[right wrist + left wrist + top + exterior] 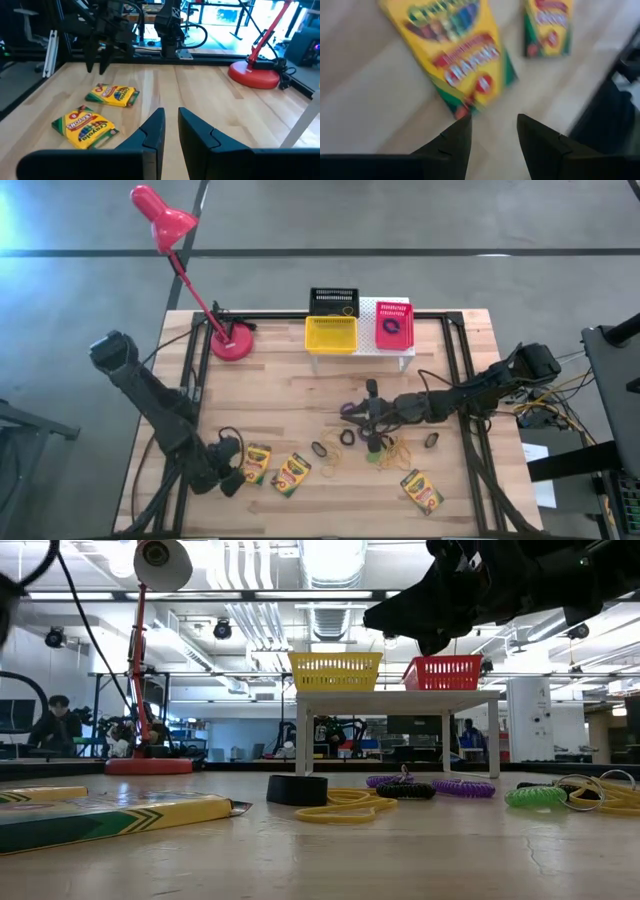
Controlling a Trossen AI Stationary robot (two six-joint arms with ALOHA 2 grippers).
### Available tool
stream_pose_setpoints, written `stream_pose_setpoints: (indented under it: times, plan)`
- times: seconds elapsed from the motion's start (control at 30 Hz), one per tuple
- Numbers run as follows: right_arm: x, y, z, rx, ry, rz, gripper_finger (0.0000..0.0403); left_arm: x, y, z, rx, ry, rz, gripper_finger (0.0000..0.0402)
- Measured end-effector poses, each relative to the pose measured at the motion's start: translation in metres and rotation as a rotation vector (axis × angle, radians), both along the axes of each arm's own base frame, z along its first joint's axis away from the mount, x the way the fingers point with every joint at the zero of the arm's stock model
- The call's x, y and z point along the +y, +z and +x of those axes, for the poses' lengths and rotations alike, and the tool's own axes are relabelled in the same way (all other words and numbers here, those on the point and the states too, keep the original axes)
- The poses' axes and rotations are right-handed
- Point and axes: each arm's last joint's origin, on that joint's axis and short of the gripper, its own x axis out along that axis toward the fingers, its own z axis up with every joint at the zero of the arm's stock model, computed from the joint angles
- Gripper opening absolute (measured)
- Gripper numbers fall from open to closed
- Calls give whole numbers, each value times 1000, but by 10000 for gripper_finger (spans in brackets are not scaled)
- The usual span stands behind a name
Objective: Pick & Place Office Desk Supplies
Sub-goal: Put the yellow crayon box into the yellow bin on the shelf
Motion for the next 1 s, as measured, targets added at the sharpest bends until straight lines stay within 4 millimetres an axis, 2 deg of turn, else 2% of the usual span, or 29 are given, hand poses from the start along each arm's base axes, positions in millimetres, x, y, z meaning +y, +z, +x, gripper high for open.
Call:
stream_pose_setpoints:
  times: [0.2, 0.37, 0.57, 0.77, 0.87, 1.0]
  plan:
    - [-5, 0, 1, -2, -18, 8, 47, 7, -24, 8, -2, 18, 60, 133]
    - [-7, 1, 2, -6, -29, 17, 47, 16, -30, 21, -19, 50, 104, 110]
    - [-7, 1, 2, -12, -32, 44, 47, 46, -33, 43, -86, 118, 304, 107]
    - [-7, 1, 2, -14, -37, 87, 47, 81, -27, 69, -108, 106, 433, 107]
    - [-6, 3, 4, -8, -46, 130, 47, 83, -16, 78, -142, 23, 441, 107]
    - [-4, 9, 15, 63, -68, 183, 57, 75, -2, 82, -189, -78, 412, 107]
